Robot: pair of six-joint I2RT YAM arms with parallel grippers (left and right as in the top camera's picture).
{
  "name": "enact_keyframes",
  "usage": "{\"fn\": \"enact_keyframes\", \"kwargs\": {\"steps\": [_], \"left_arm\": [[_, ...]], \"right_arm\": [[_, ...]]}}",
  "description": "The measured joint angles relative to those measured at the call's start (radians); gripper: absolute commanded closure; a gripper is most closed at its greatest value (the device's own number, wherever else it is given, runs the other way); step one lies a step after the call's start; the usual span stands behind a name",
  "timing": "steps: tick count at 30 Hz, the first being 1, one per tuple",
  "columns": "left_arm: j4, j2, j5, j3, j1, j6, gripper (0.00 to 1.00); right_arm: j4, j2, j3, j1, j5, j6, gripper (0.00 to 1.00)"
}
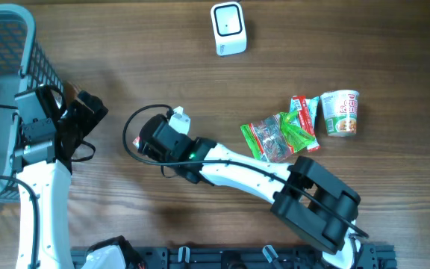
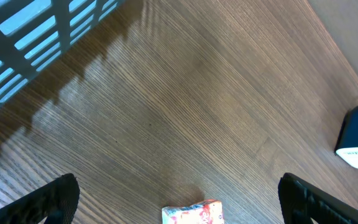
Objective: Scan the item barcode
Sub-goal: 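Reach the right gripper to the small white-red packet and grasp it, then raise the white-red packet to the scanner with the right gripper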
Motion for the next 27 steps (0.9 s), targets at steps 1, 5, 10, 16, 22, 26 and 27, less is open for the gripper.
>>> {"fn": "enact_keyframes", "kwargs": {"steps": [1, 5, 10, 16, 22, 26, 27], "left_arm": [[0.0, 0.0, 0.0, 0.0, 0.0, 0.0, 0.0], [0.0, 0.0, 0.0, 0.0, 0.0, 0.0, 0.0], [0.0, 0.0, 0.0, 0.0, 0.0, 0.0, 0.0], [0.0, 0.0, 0.0, 0.0, 0.0, 0.0, 0.0], [0.0, 0.0, 0.0, 0.0, 0.0, 0.0, 0.0], [0.0, 0.0, 0.0, 0.0, 0.0, 0.0, 0.0], [0.0, 0.0, 0.0, 0.0, 0.0, 0.0, 0.0]], "right_arm": [[0.023, 0.016, 0.0, 0.001, 0.024, 0.023, 0.49], [0.055, 0.085, 0.0, 0.001, 0.047, 0.058, 0.57], [0.083, 0.111, 0.0, 0.0, 0.066, 0.075, 0.92], [-0.005, 0.1, 0.004, -0.019, 0.058, 0.019, 0.96], [-0.169, -0.108, -0.005, -0.231, -0.248, -0.447, 0.96], [-0.17, -0.215, -0.005, -0.375, -0.632, -0.684, 0.96], [-0.171, -0.215, -0.005, -0.403, -0.723, -0.724, 0.96]]}}
